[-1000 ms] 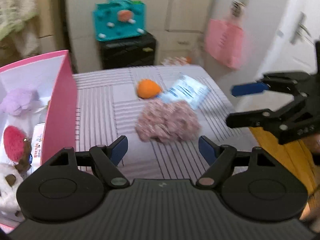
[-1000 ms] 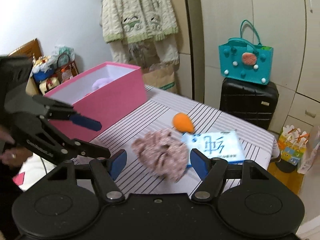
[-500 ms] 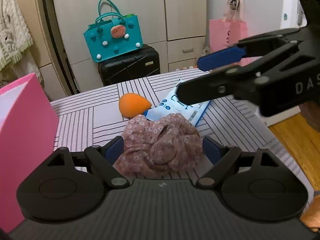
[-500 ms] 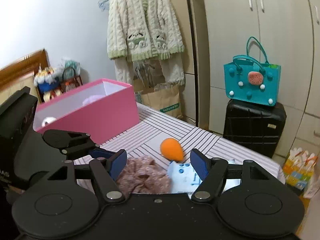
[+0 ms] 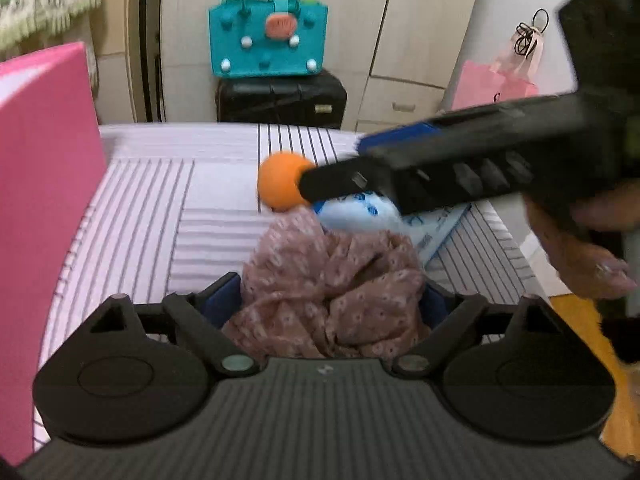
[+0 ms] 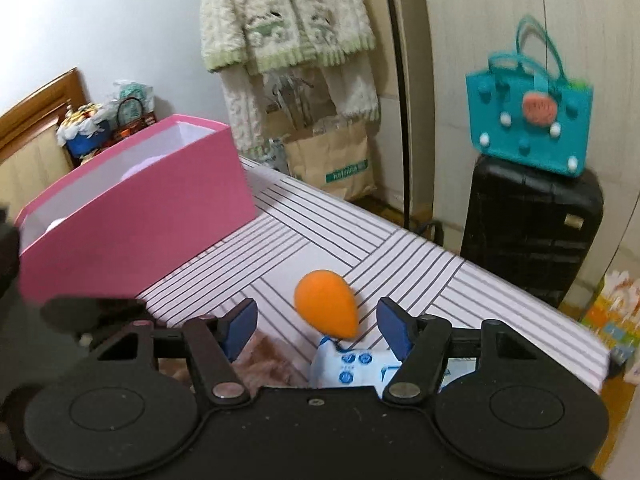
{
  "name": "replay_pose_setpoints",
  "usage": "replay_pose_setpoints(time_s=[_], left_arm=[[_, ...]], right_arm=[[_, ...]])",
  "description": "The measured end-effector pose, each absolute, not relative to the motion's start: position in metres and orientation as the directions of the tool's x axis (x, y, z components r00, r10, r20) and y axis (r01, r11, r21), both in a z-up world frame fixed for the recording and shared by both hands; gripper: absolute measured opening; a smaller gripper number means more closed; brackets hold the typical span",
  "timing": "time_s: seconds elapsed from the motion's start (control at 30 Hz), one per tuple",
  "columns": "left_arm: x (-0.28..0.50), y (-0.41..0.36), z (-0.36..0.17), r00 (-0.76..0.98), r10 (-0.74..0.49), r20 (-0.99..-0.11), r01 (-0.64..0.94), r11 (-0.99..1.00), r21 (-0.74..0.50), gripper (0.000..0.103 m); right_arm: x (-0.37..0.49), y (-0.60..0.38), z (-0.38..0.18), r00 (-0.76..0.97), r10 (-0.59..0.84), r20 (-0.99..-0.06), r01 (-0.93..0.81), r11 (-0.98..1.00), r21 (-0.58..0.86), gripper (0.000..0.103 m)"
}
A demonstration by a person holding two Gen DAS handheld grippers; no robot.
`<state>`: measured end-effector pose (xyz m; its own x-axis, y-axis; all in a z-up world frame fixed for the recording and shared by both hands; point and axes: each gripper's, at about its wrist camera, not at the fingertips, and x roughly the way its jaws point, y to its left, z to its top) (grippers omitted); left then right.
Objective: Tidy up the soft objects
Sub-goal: 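Close the left gripper on the floral scrunchie while the right grips the orange sponge, then carry the floral scrunchie and orange sponge together over the pink box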
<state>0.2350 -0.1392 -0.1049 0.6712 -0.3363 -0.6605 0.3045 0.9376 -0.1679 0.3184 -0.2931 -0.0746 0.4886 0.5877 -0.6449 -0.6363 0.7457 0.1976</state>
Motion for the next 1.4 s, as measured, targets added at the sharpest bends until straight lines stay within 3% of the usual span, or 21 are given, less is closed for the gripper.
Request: replay_pose_setpoints(time_s=[0.03, 0.13, 0.2, 0.27, 0.33, 0.37, 0.57, 0.73, 1.1, 1.4], left_arm=[[0.236, -0.138, -0.107, 0.658, -0.344, -0.669, 0.303, 0.935, -0.183, 0.077], [0.227, -0.144, -0.108, 0.668, -0.352, -0.656, 0.346, 0.927, -0.145, 0.065], [0.223, -0.149, -0.110, 0.677, -0.350, -0.647, 0.356, 0.926, -0.129, 0.053], [0.222, -0.155, -0.110, 0.692, -0.325, -0.644, 0.354, 0.931, -0.089, 0.031], [0.223, -0.156, -0.109, 0.690, -0.329, -0.645, 0.362, 0.928, -0.087, 0.021], [0.224, -0.155, -0.108, 0.681, -0.340, -0.648, 0.367, 0.925, -0.100, 0.016], [0.214, -0.139, -0.094, 0.661, -0.416, -0.625, 0.405, 0.899, -0.169, 0.015], [0.205, -0.128, -0.080, 0.678, -0.403, -0.615, 0.394, 0.905, -0.160, 0.015], [0.185, -0.098, -0.056, 0.629, -0.402, -0.665, 0.392, 0.903, -0.176, 0.015], [0.159, -0.071, -0.037, 0.557, -0.420, -0.716, 0.420, 0.887, -0.193, 0.015]], right_arm=[[0.324, -0.292, -0.078, 0.478, 0.591, -0.650, -0.630, 0.746, 0.215, 0.070], [0.335, -0.286, -0.088, 0.467, 0.582, -0.666, -0.618, 0.754, 0.225, 0.068], [0.337, -0.278, -0.095, 0.473, 0.557, -0.683, -0.623, 0.759, 0.187, 0.066], [0.337, -0.271, -0.102, 0.476, 0.531, -0.702, -0.634, 0.759, 0.145, 0.054], [0.334, -0.269, -0.104, 0.467, 0.553, -0.690, -0.648, 0.745, 0.158, 0.043], [0.332, -0.272, -0.101, 0.485, 0.547, -0.683, -0.636, 0.756, 0.154, 0.043], [0.314, -0.290, -0.079, 0.546, 0.568, -0.616, -0.599, 0.778, 0.186, 0.042], [0.301, -0.296, -0.073, 0.556, 0.571, -0.604, -0.569, 0.791, 0.224, 0.043], [0.258, -0.292, -0.074, 0.520, 0.527, -0.672, -0.515, 0.822, 0.246, 0.043], [0.227, -0.286, -0.070, 0.428, 0.561, -0.709, -0.472, 0.808, 0.354, 0.043]])
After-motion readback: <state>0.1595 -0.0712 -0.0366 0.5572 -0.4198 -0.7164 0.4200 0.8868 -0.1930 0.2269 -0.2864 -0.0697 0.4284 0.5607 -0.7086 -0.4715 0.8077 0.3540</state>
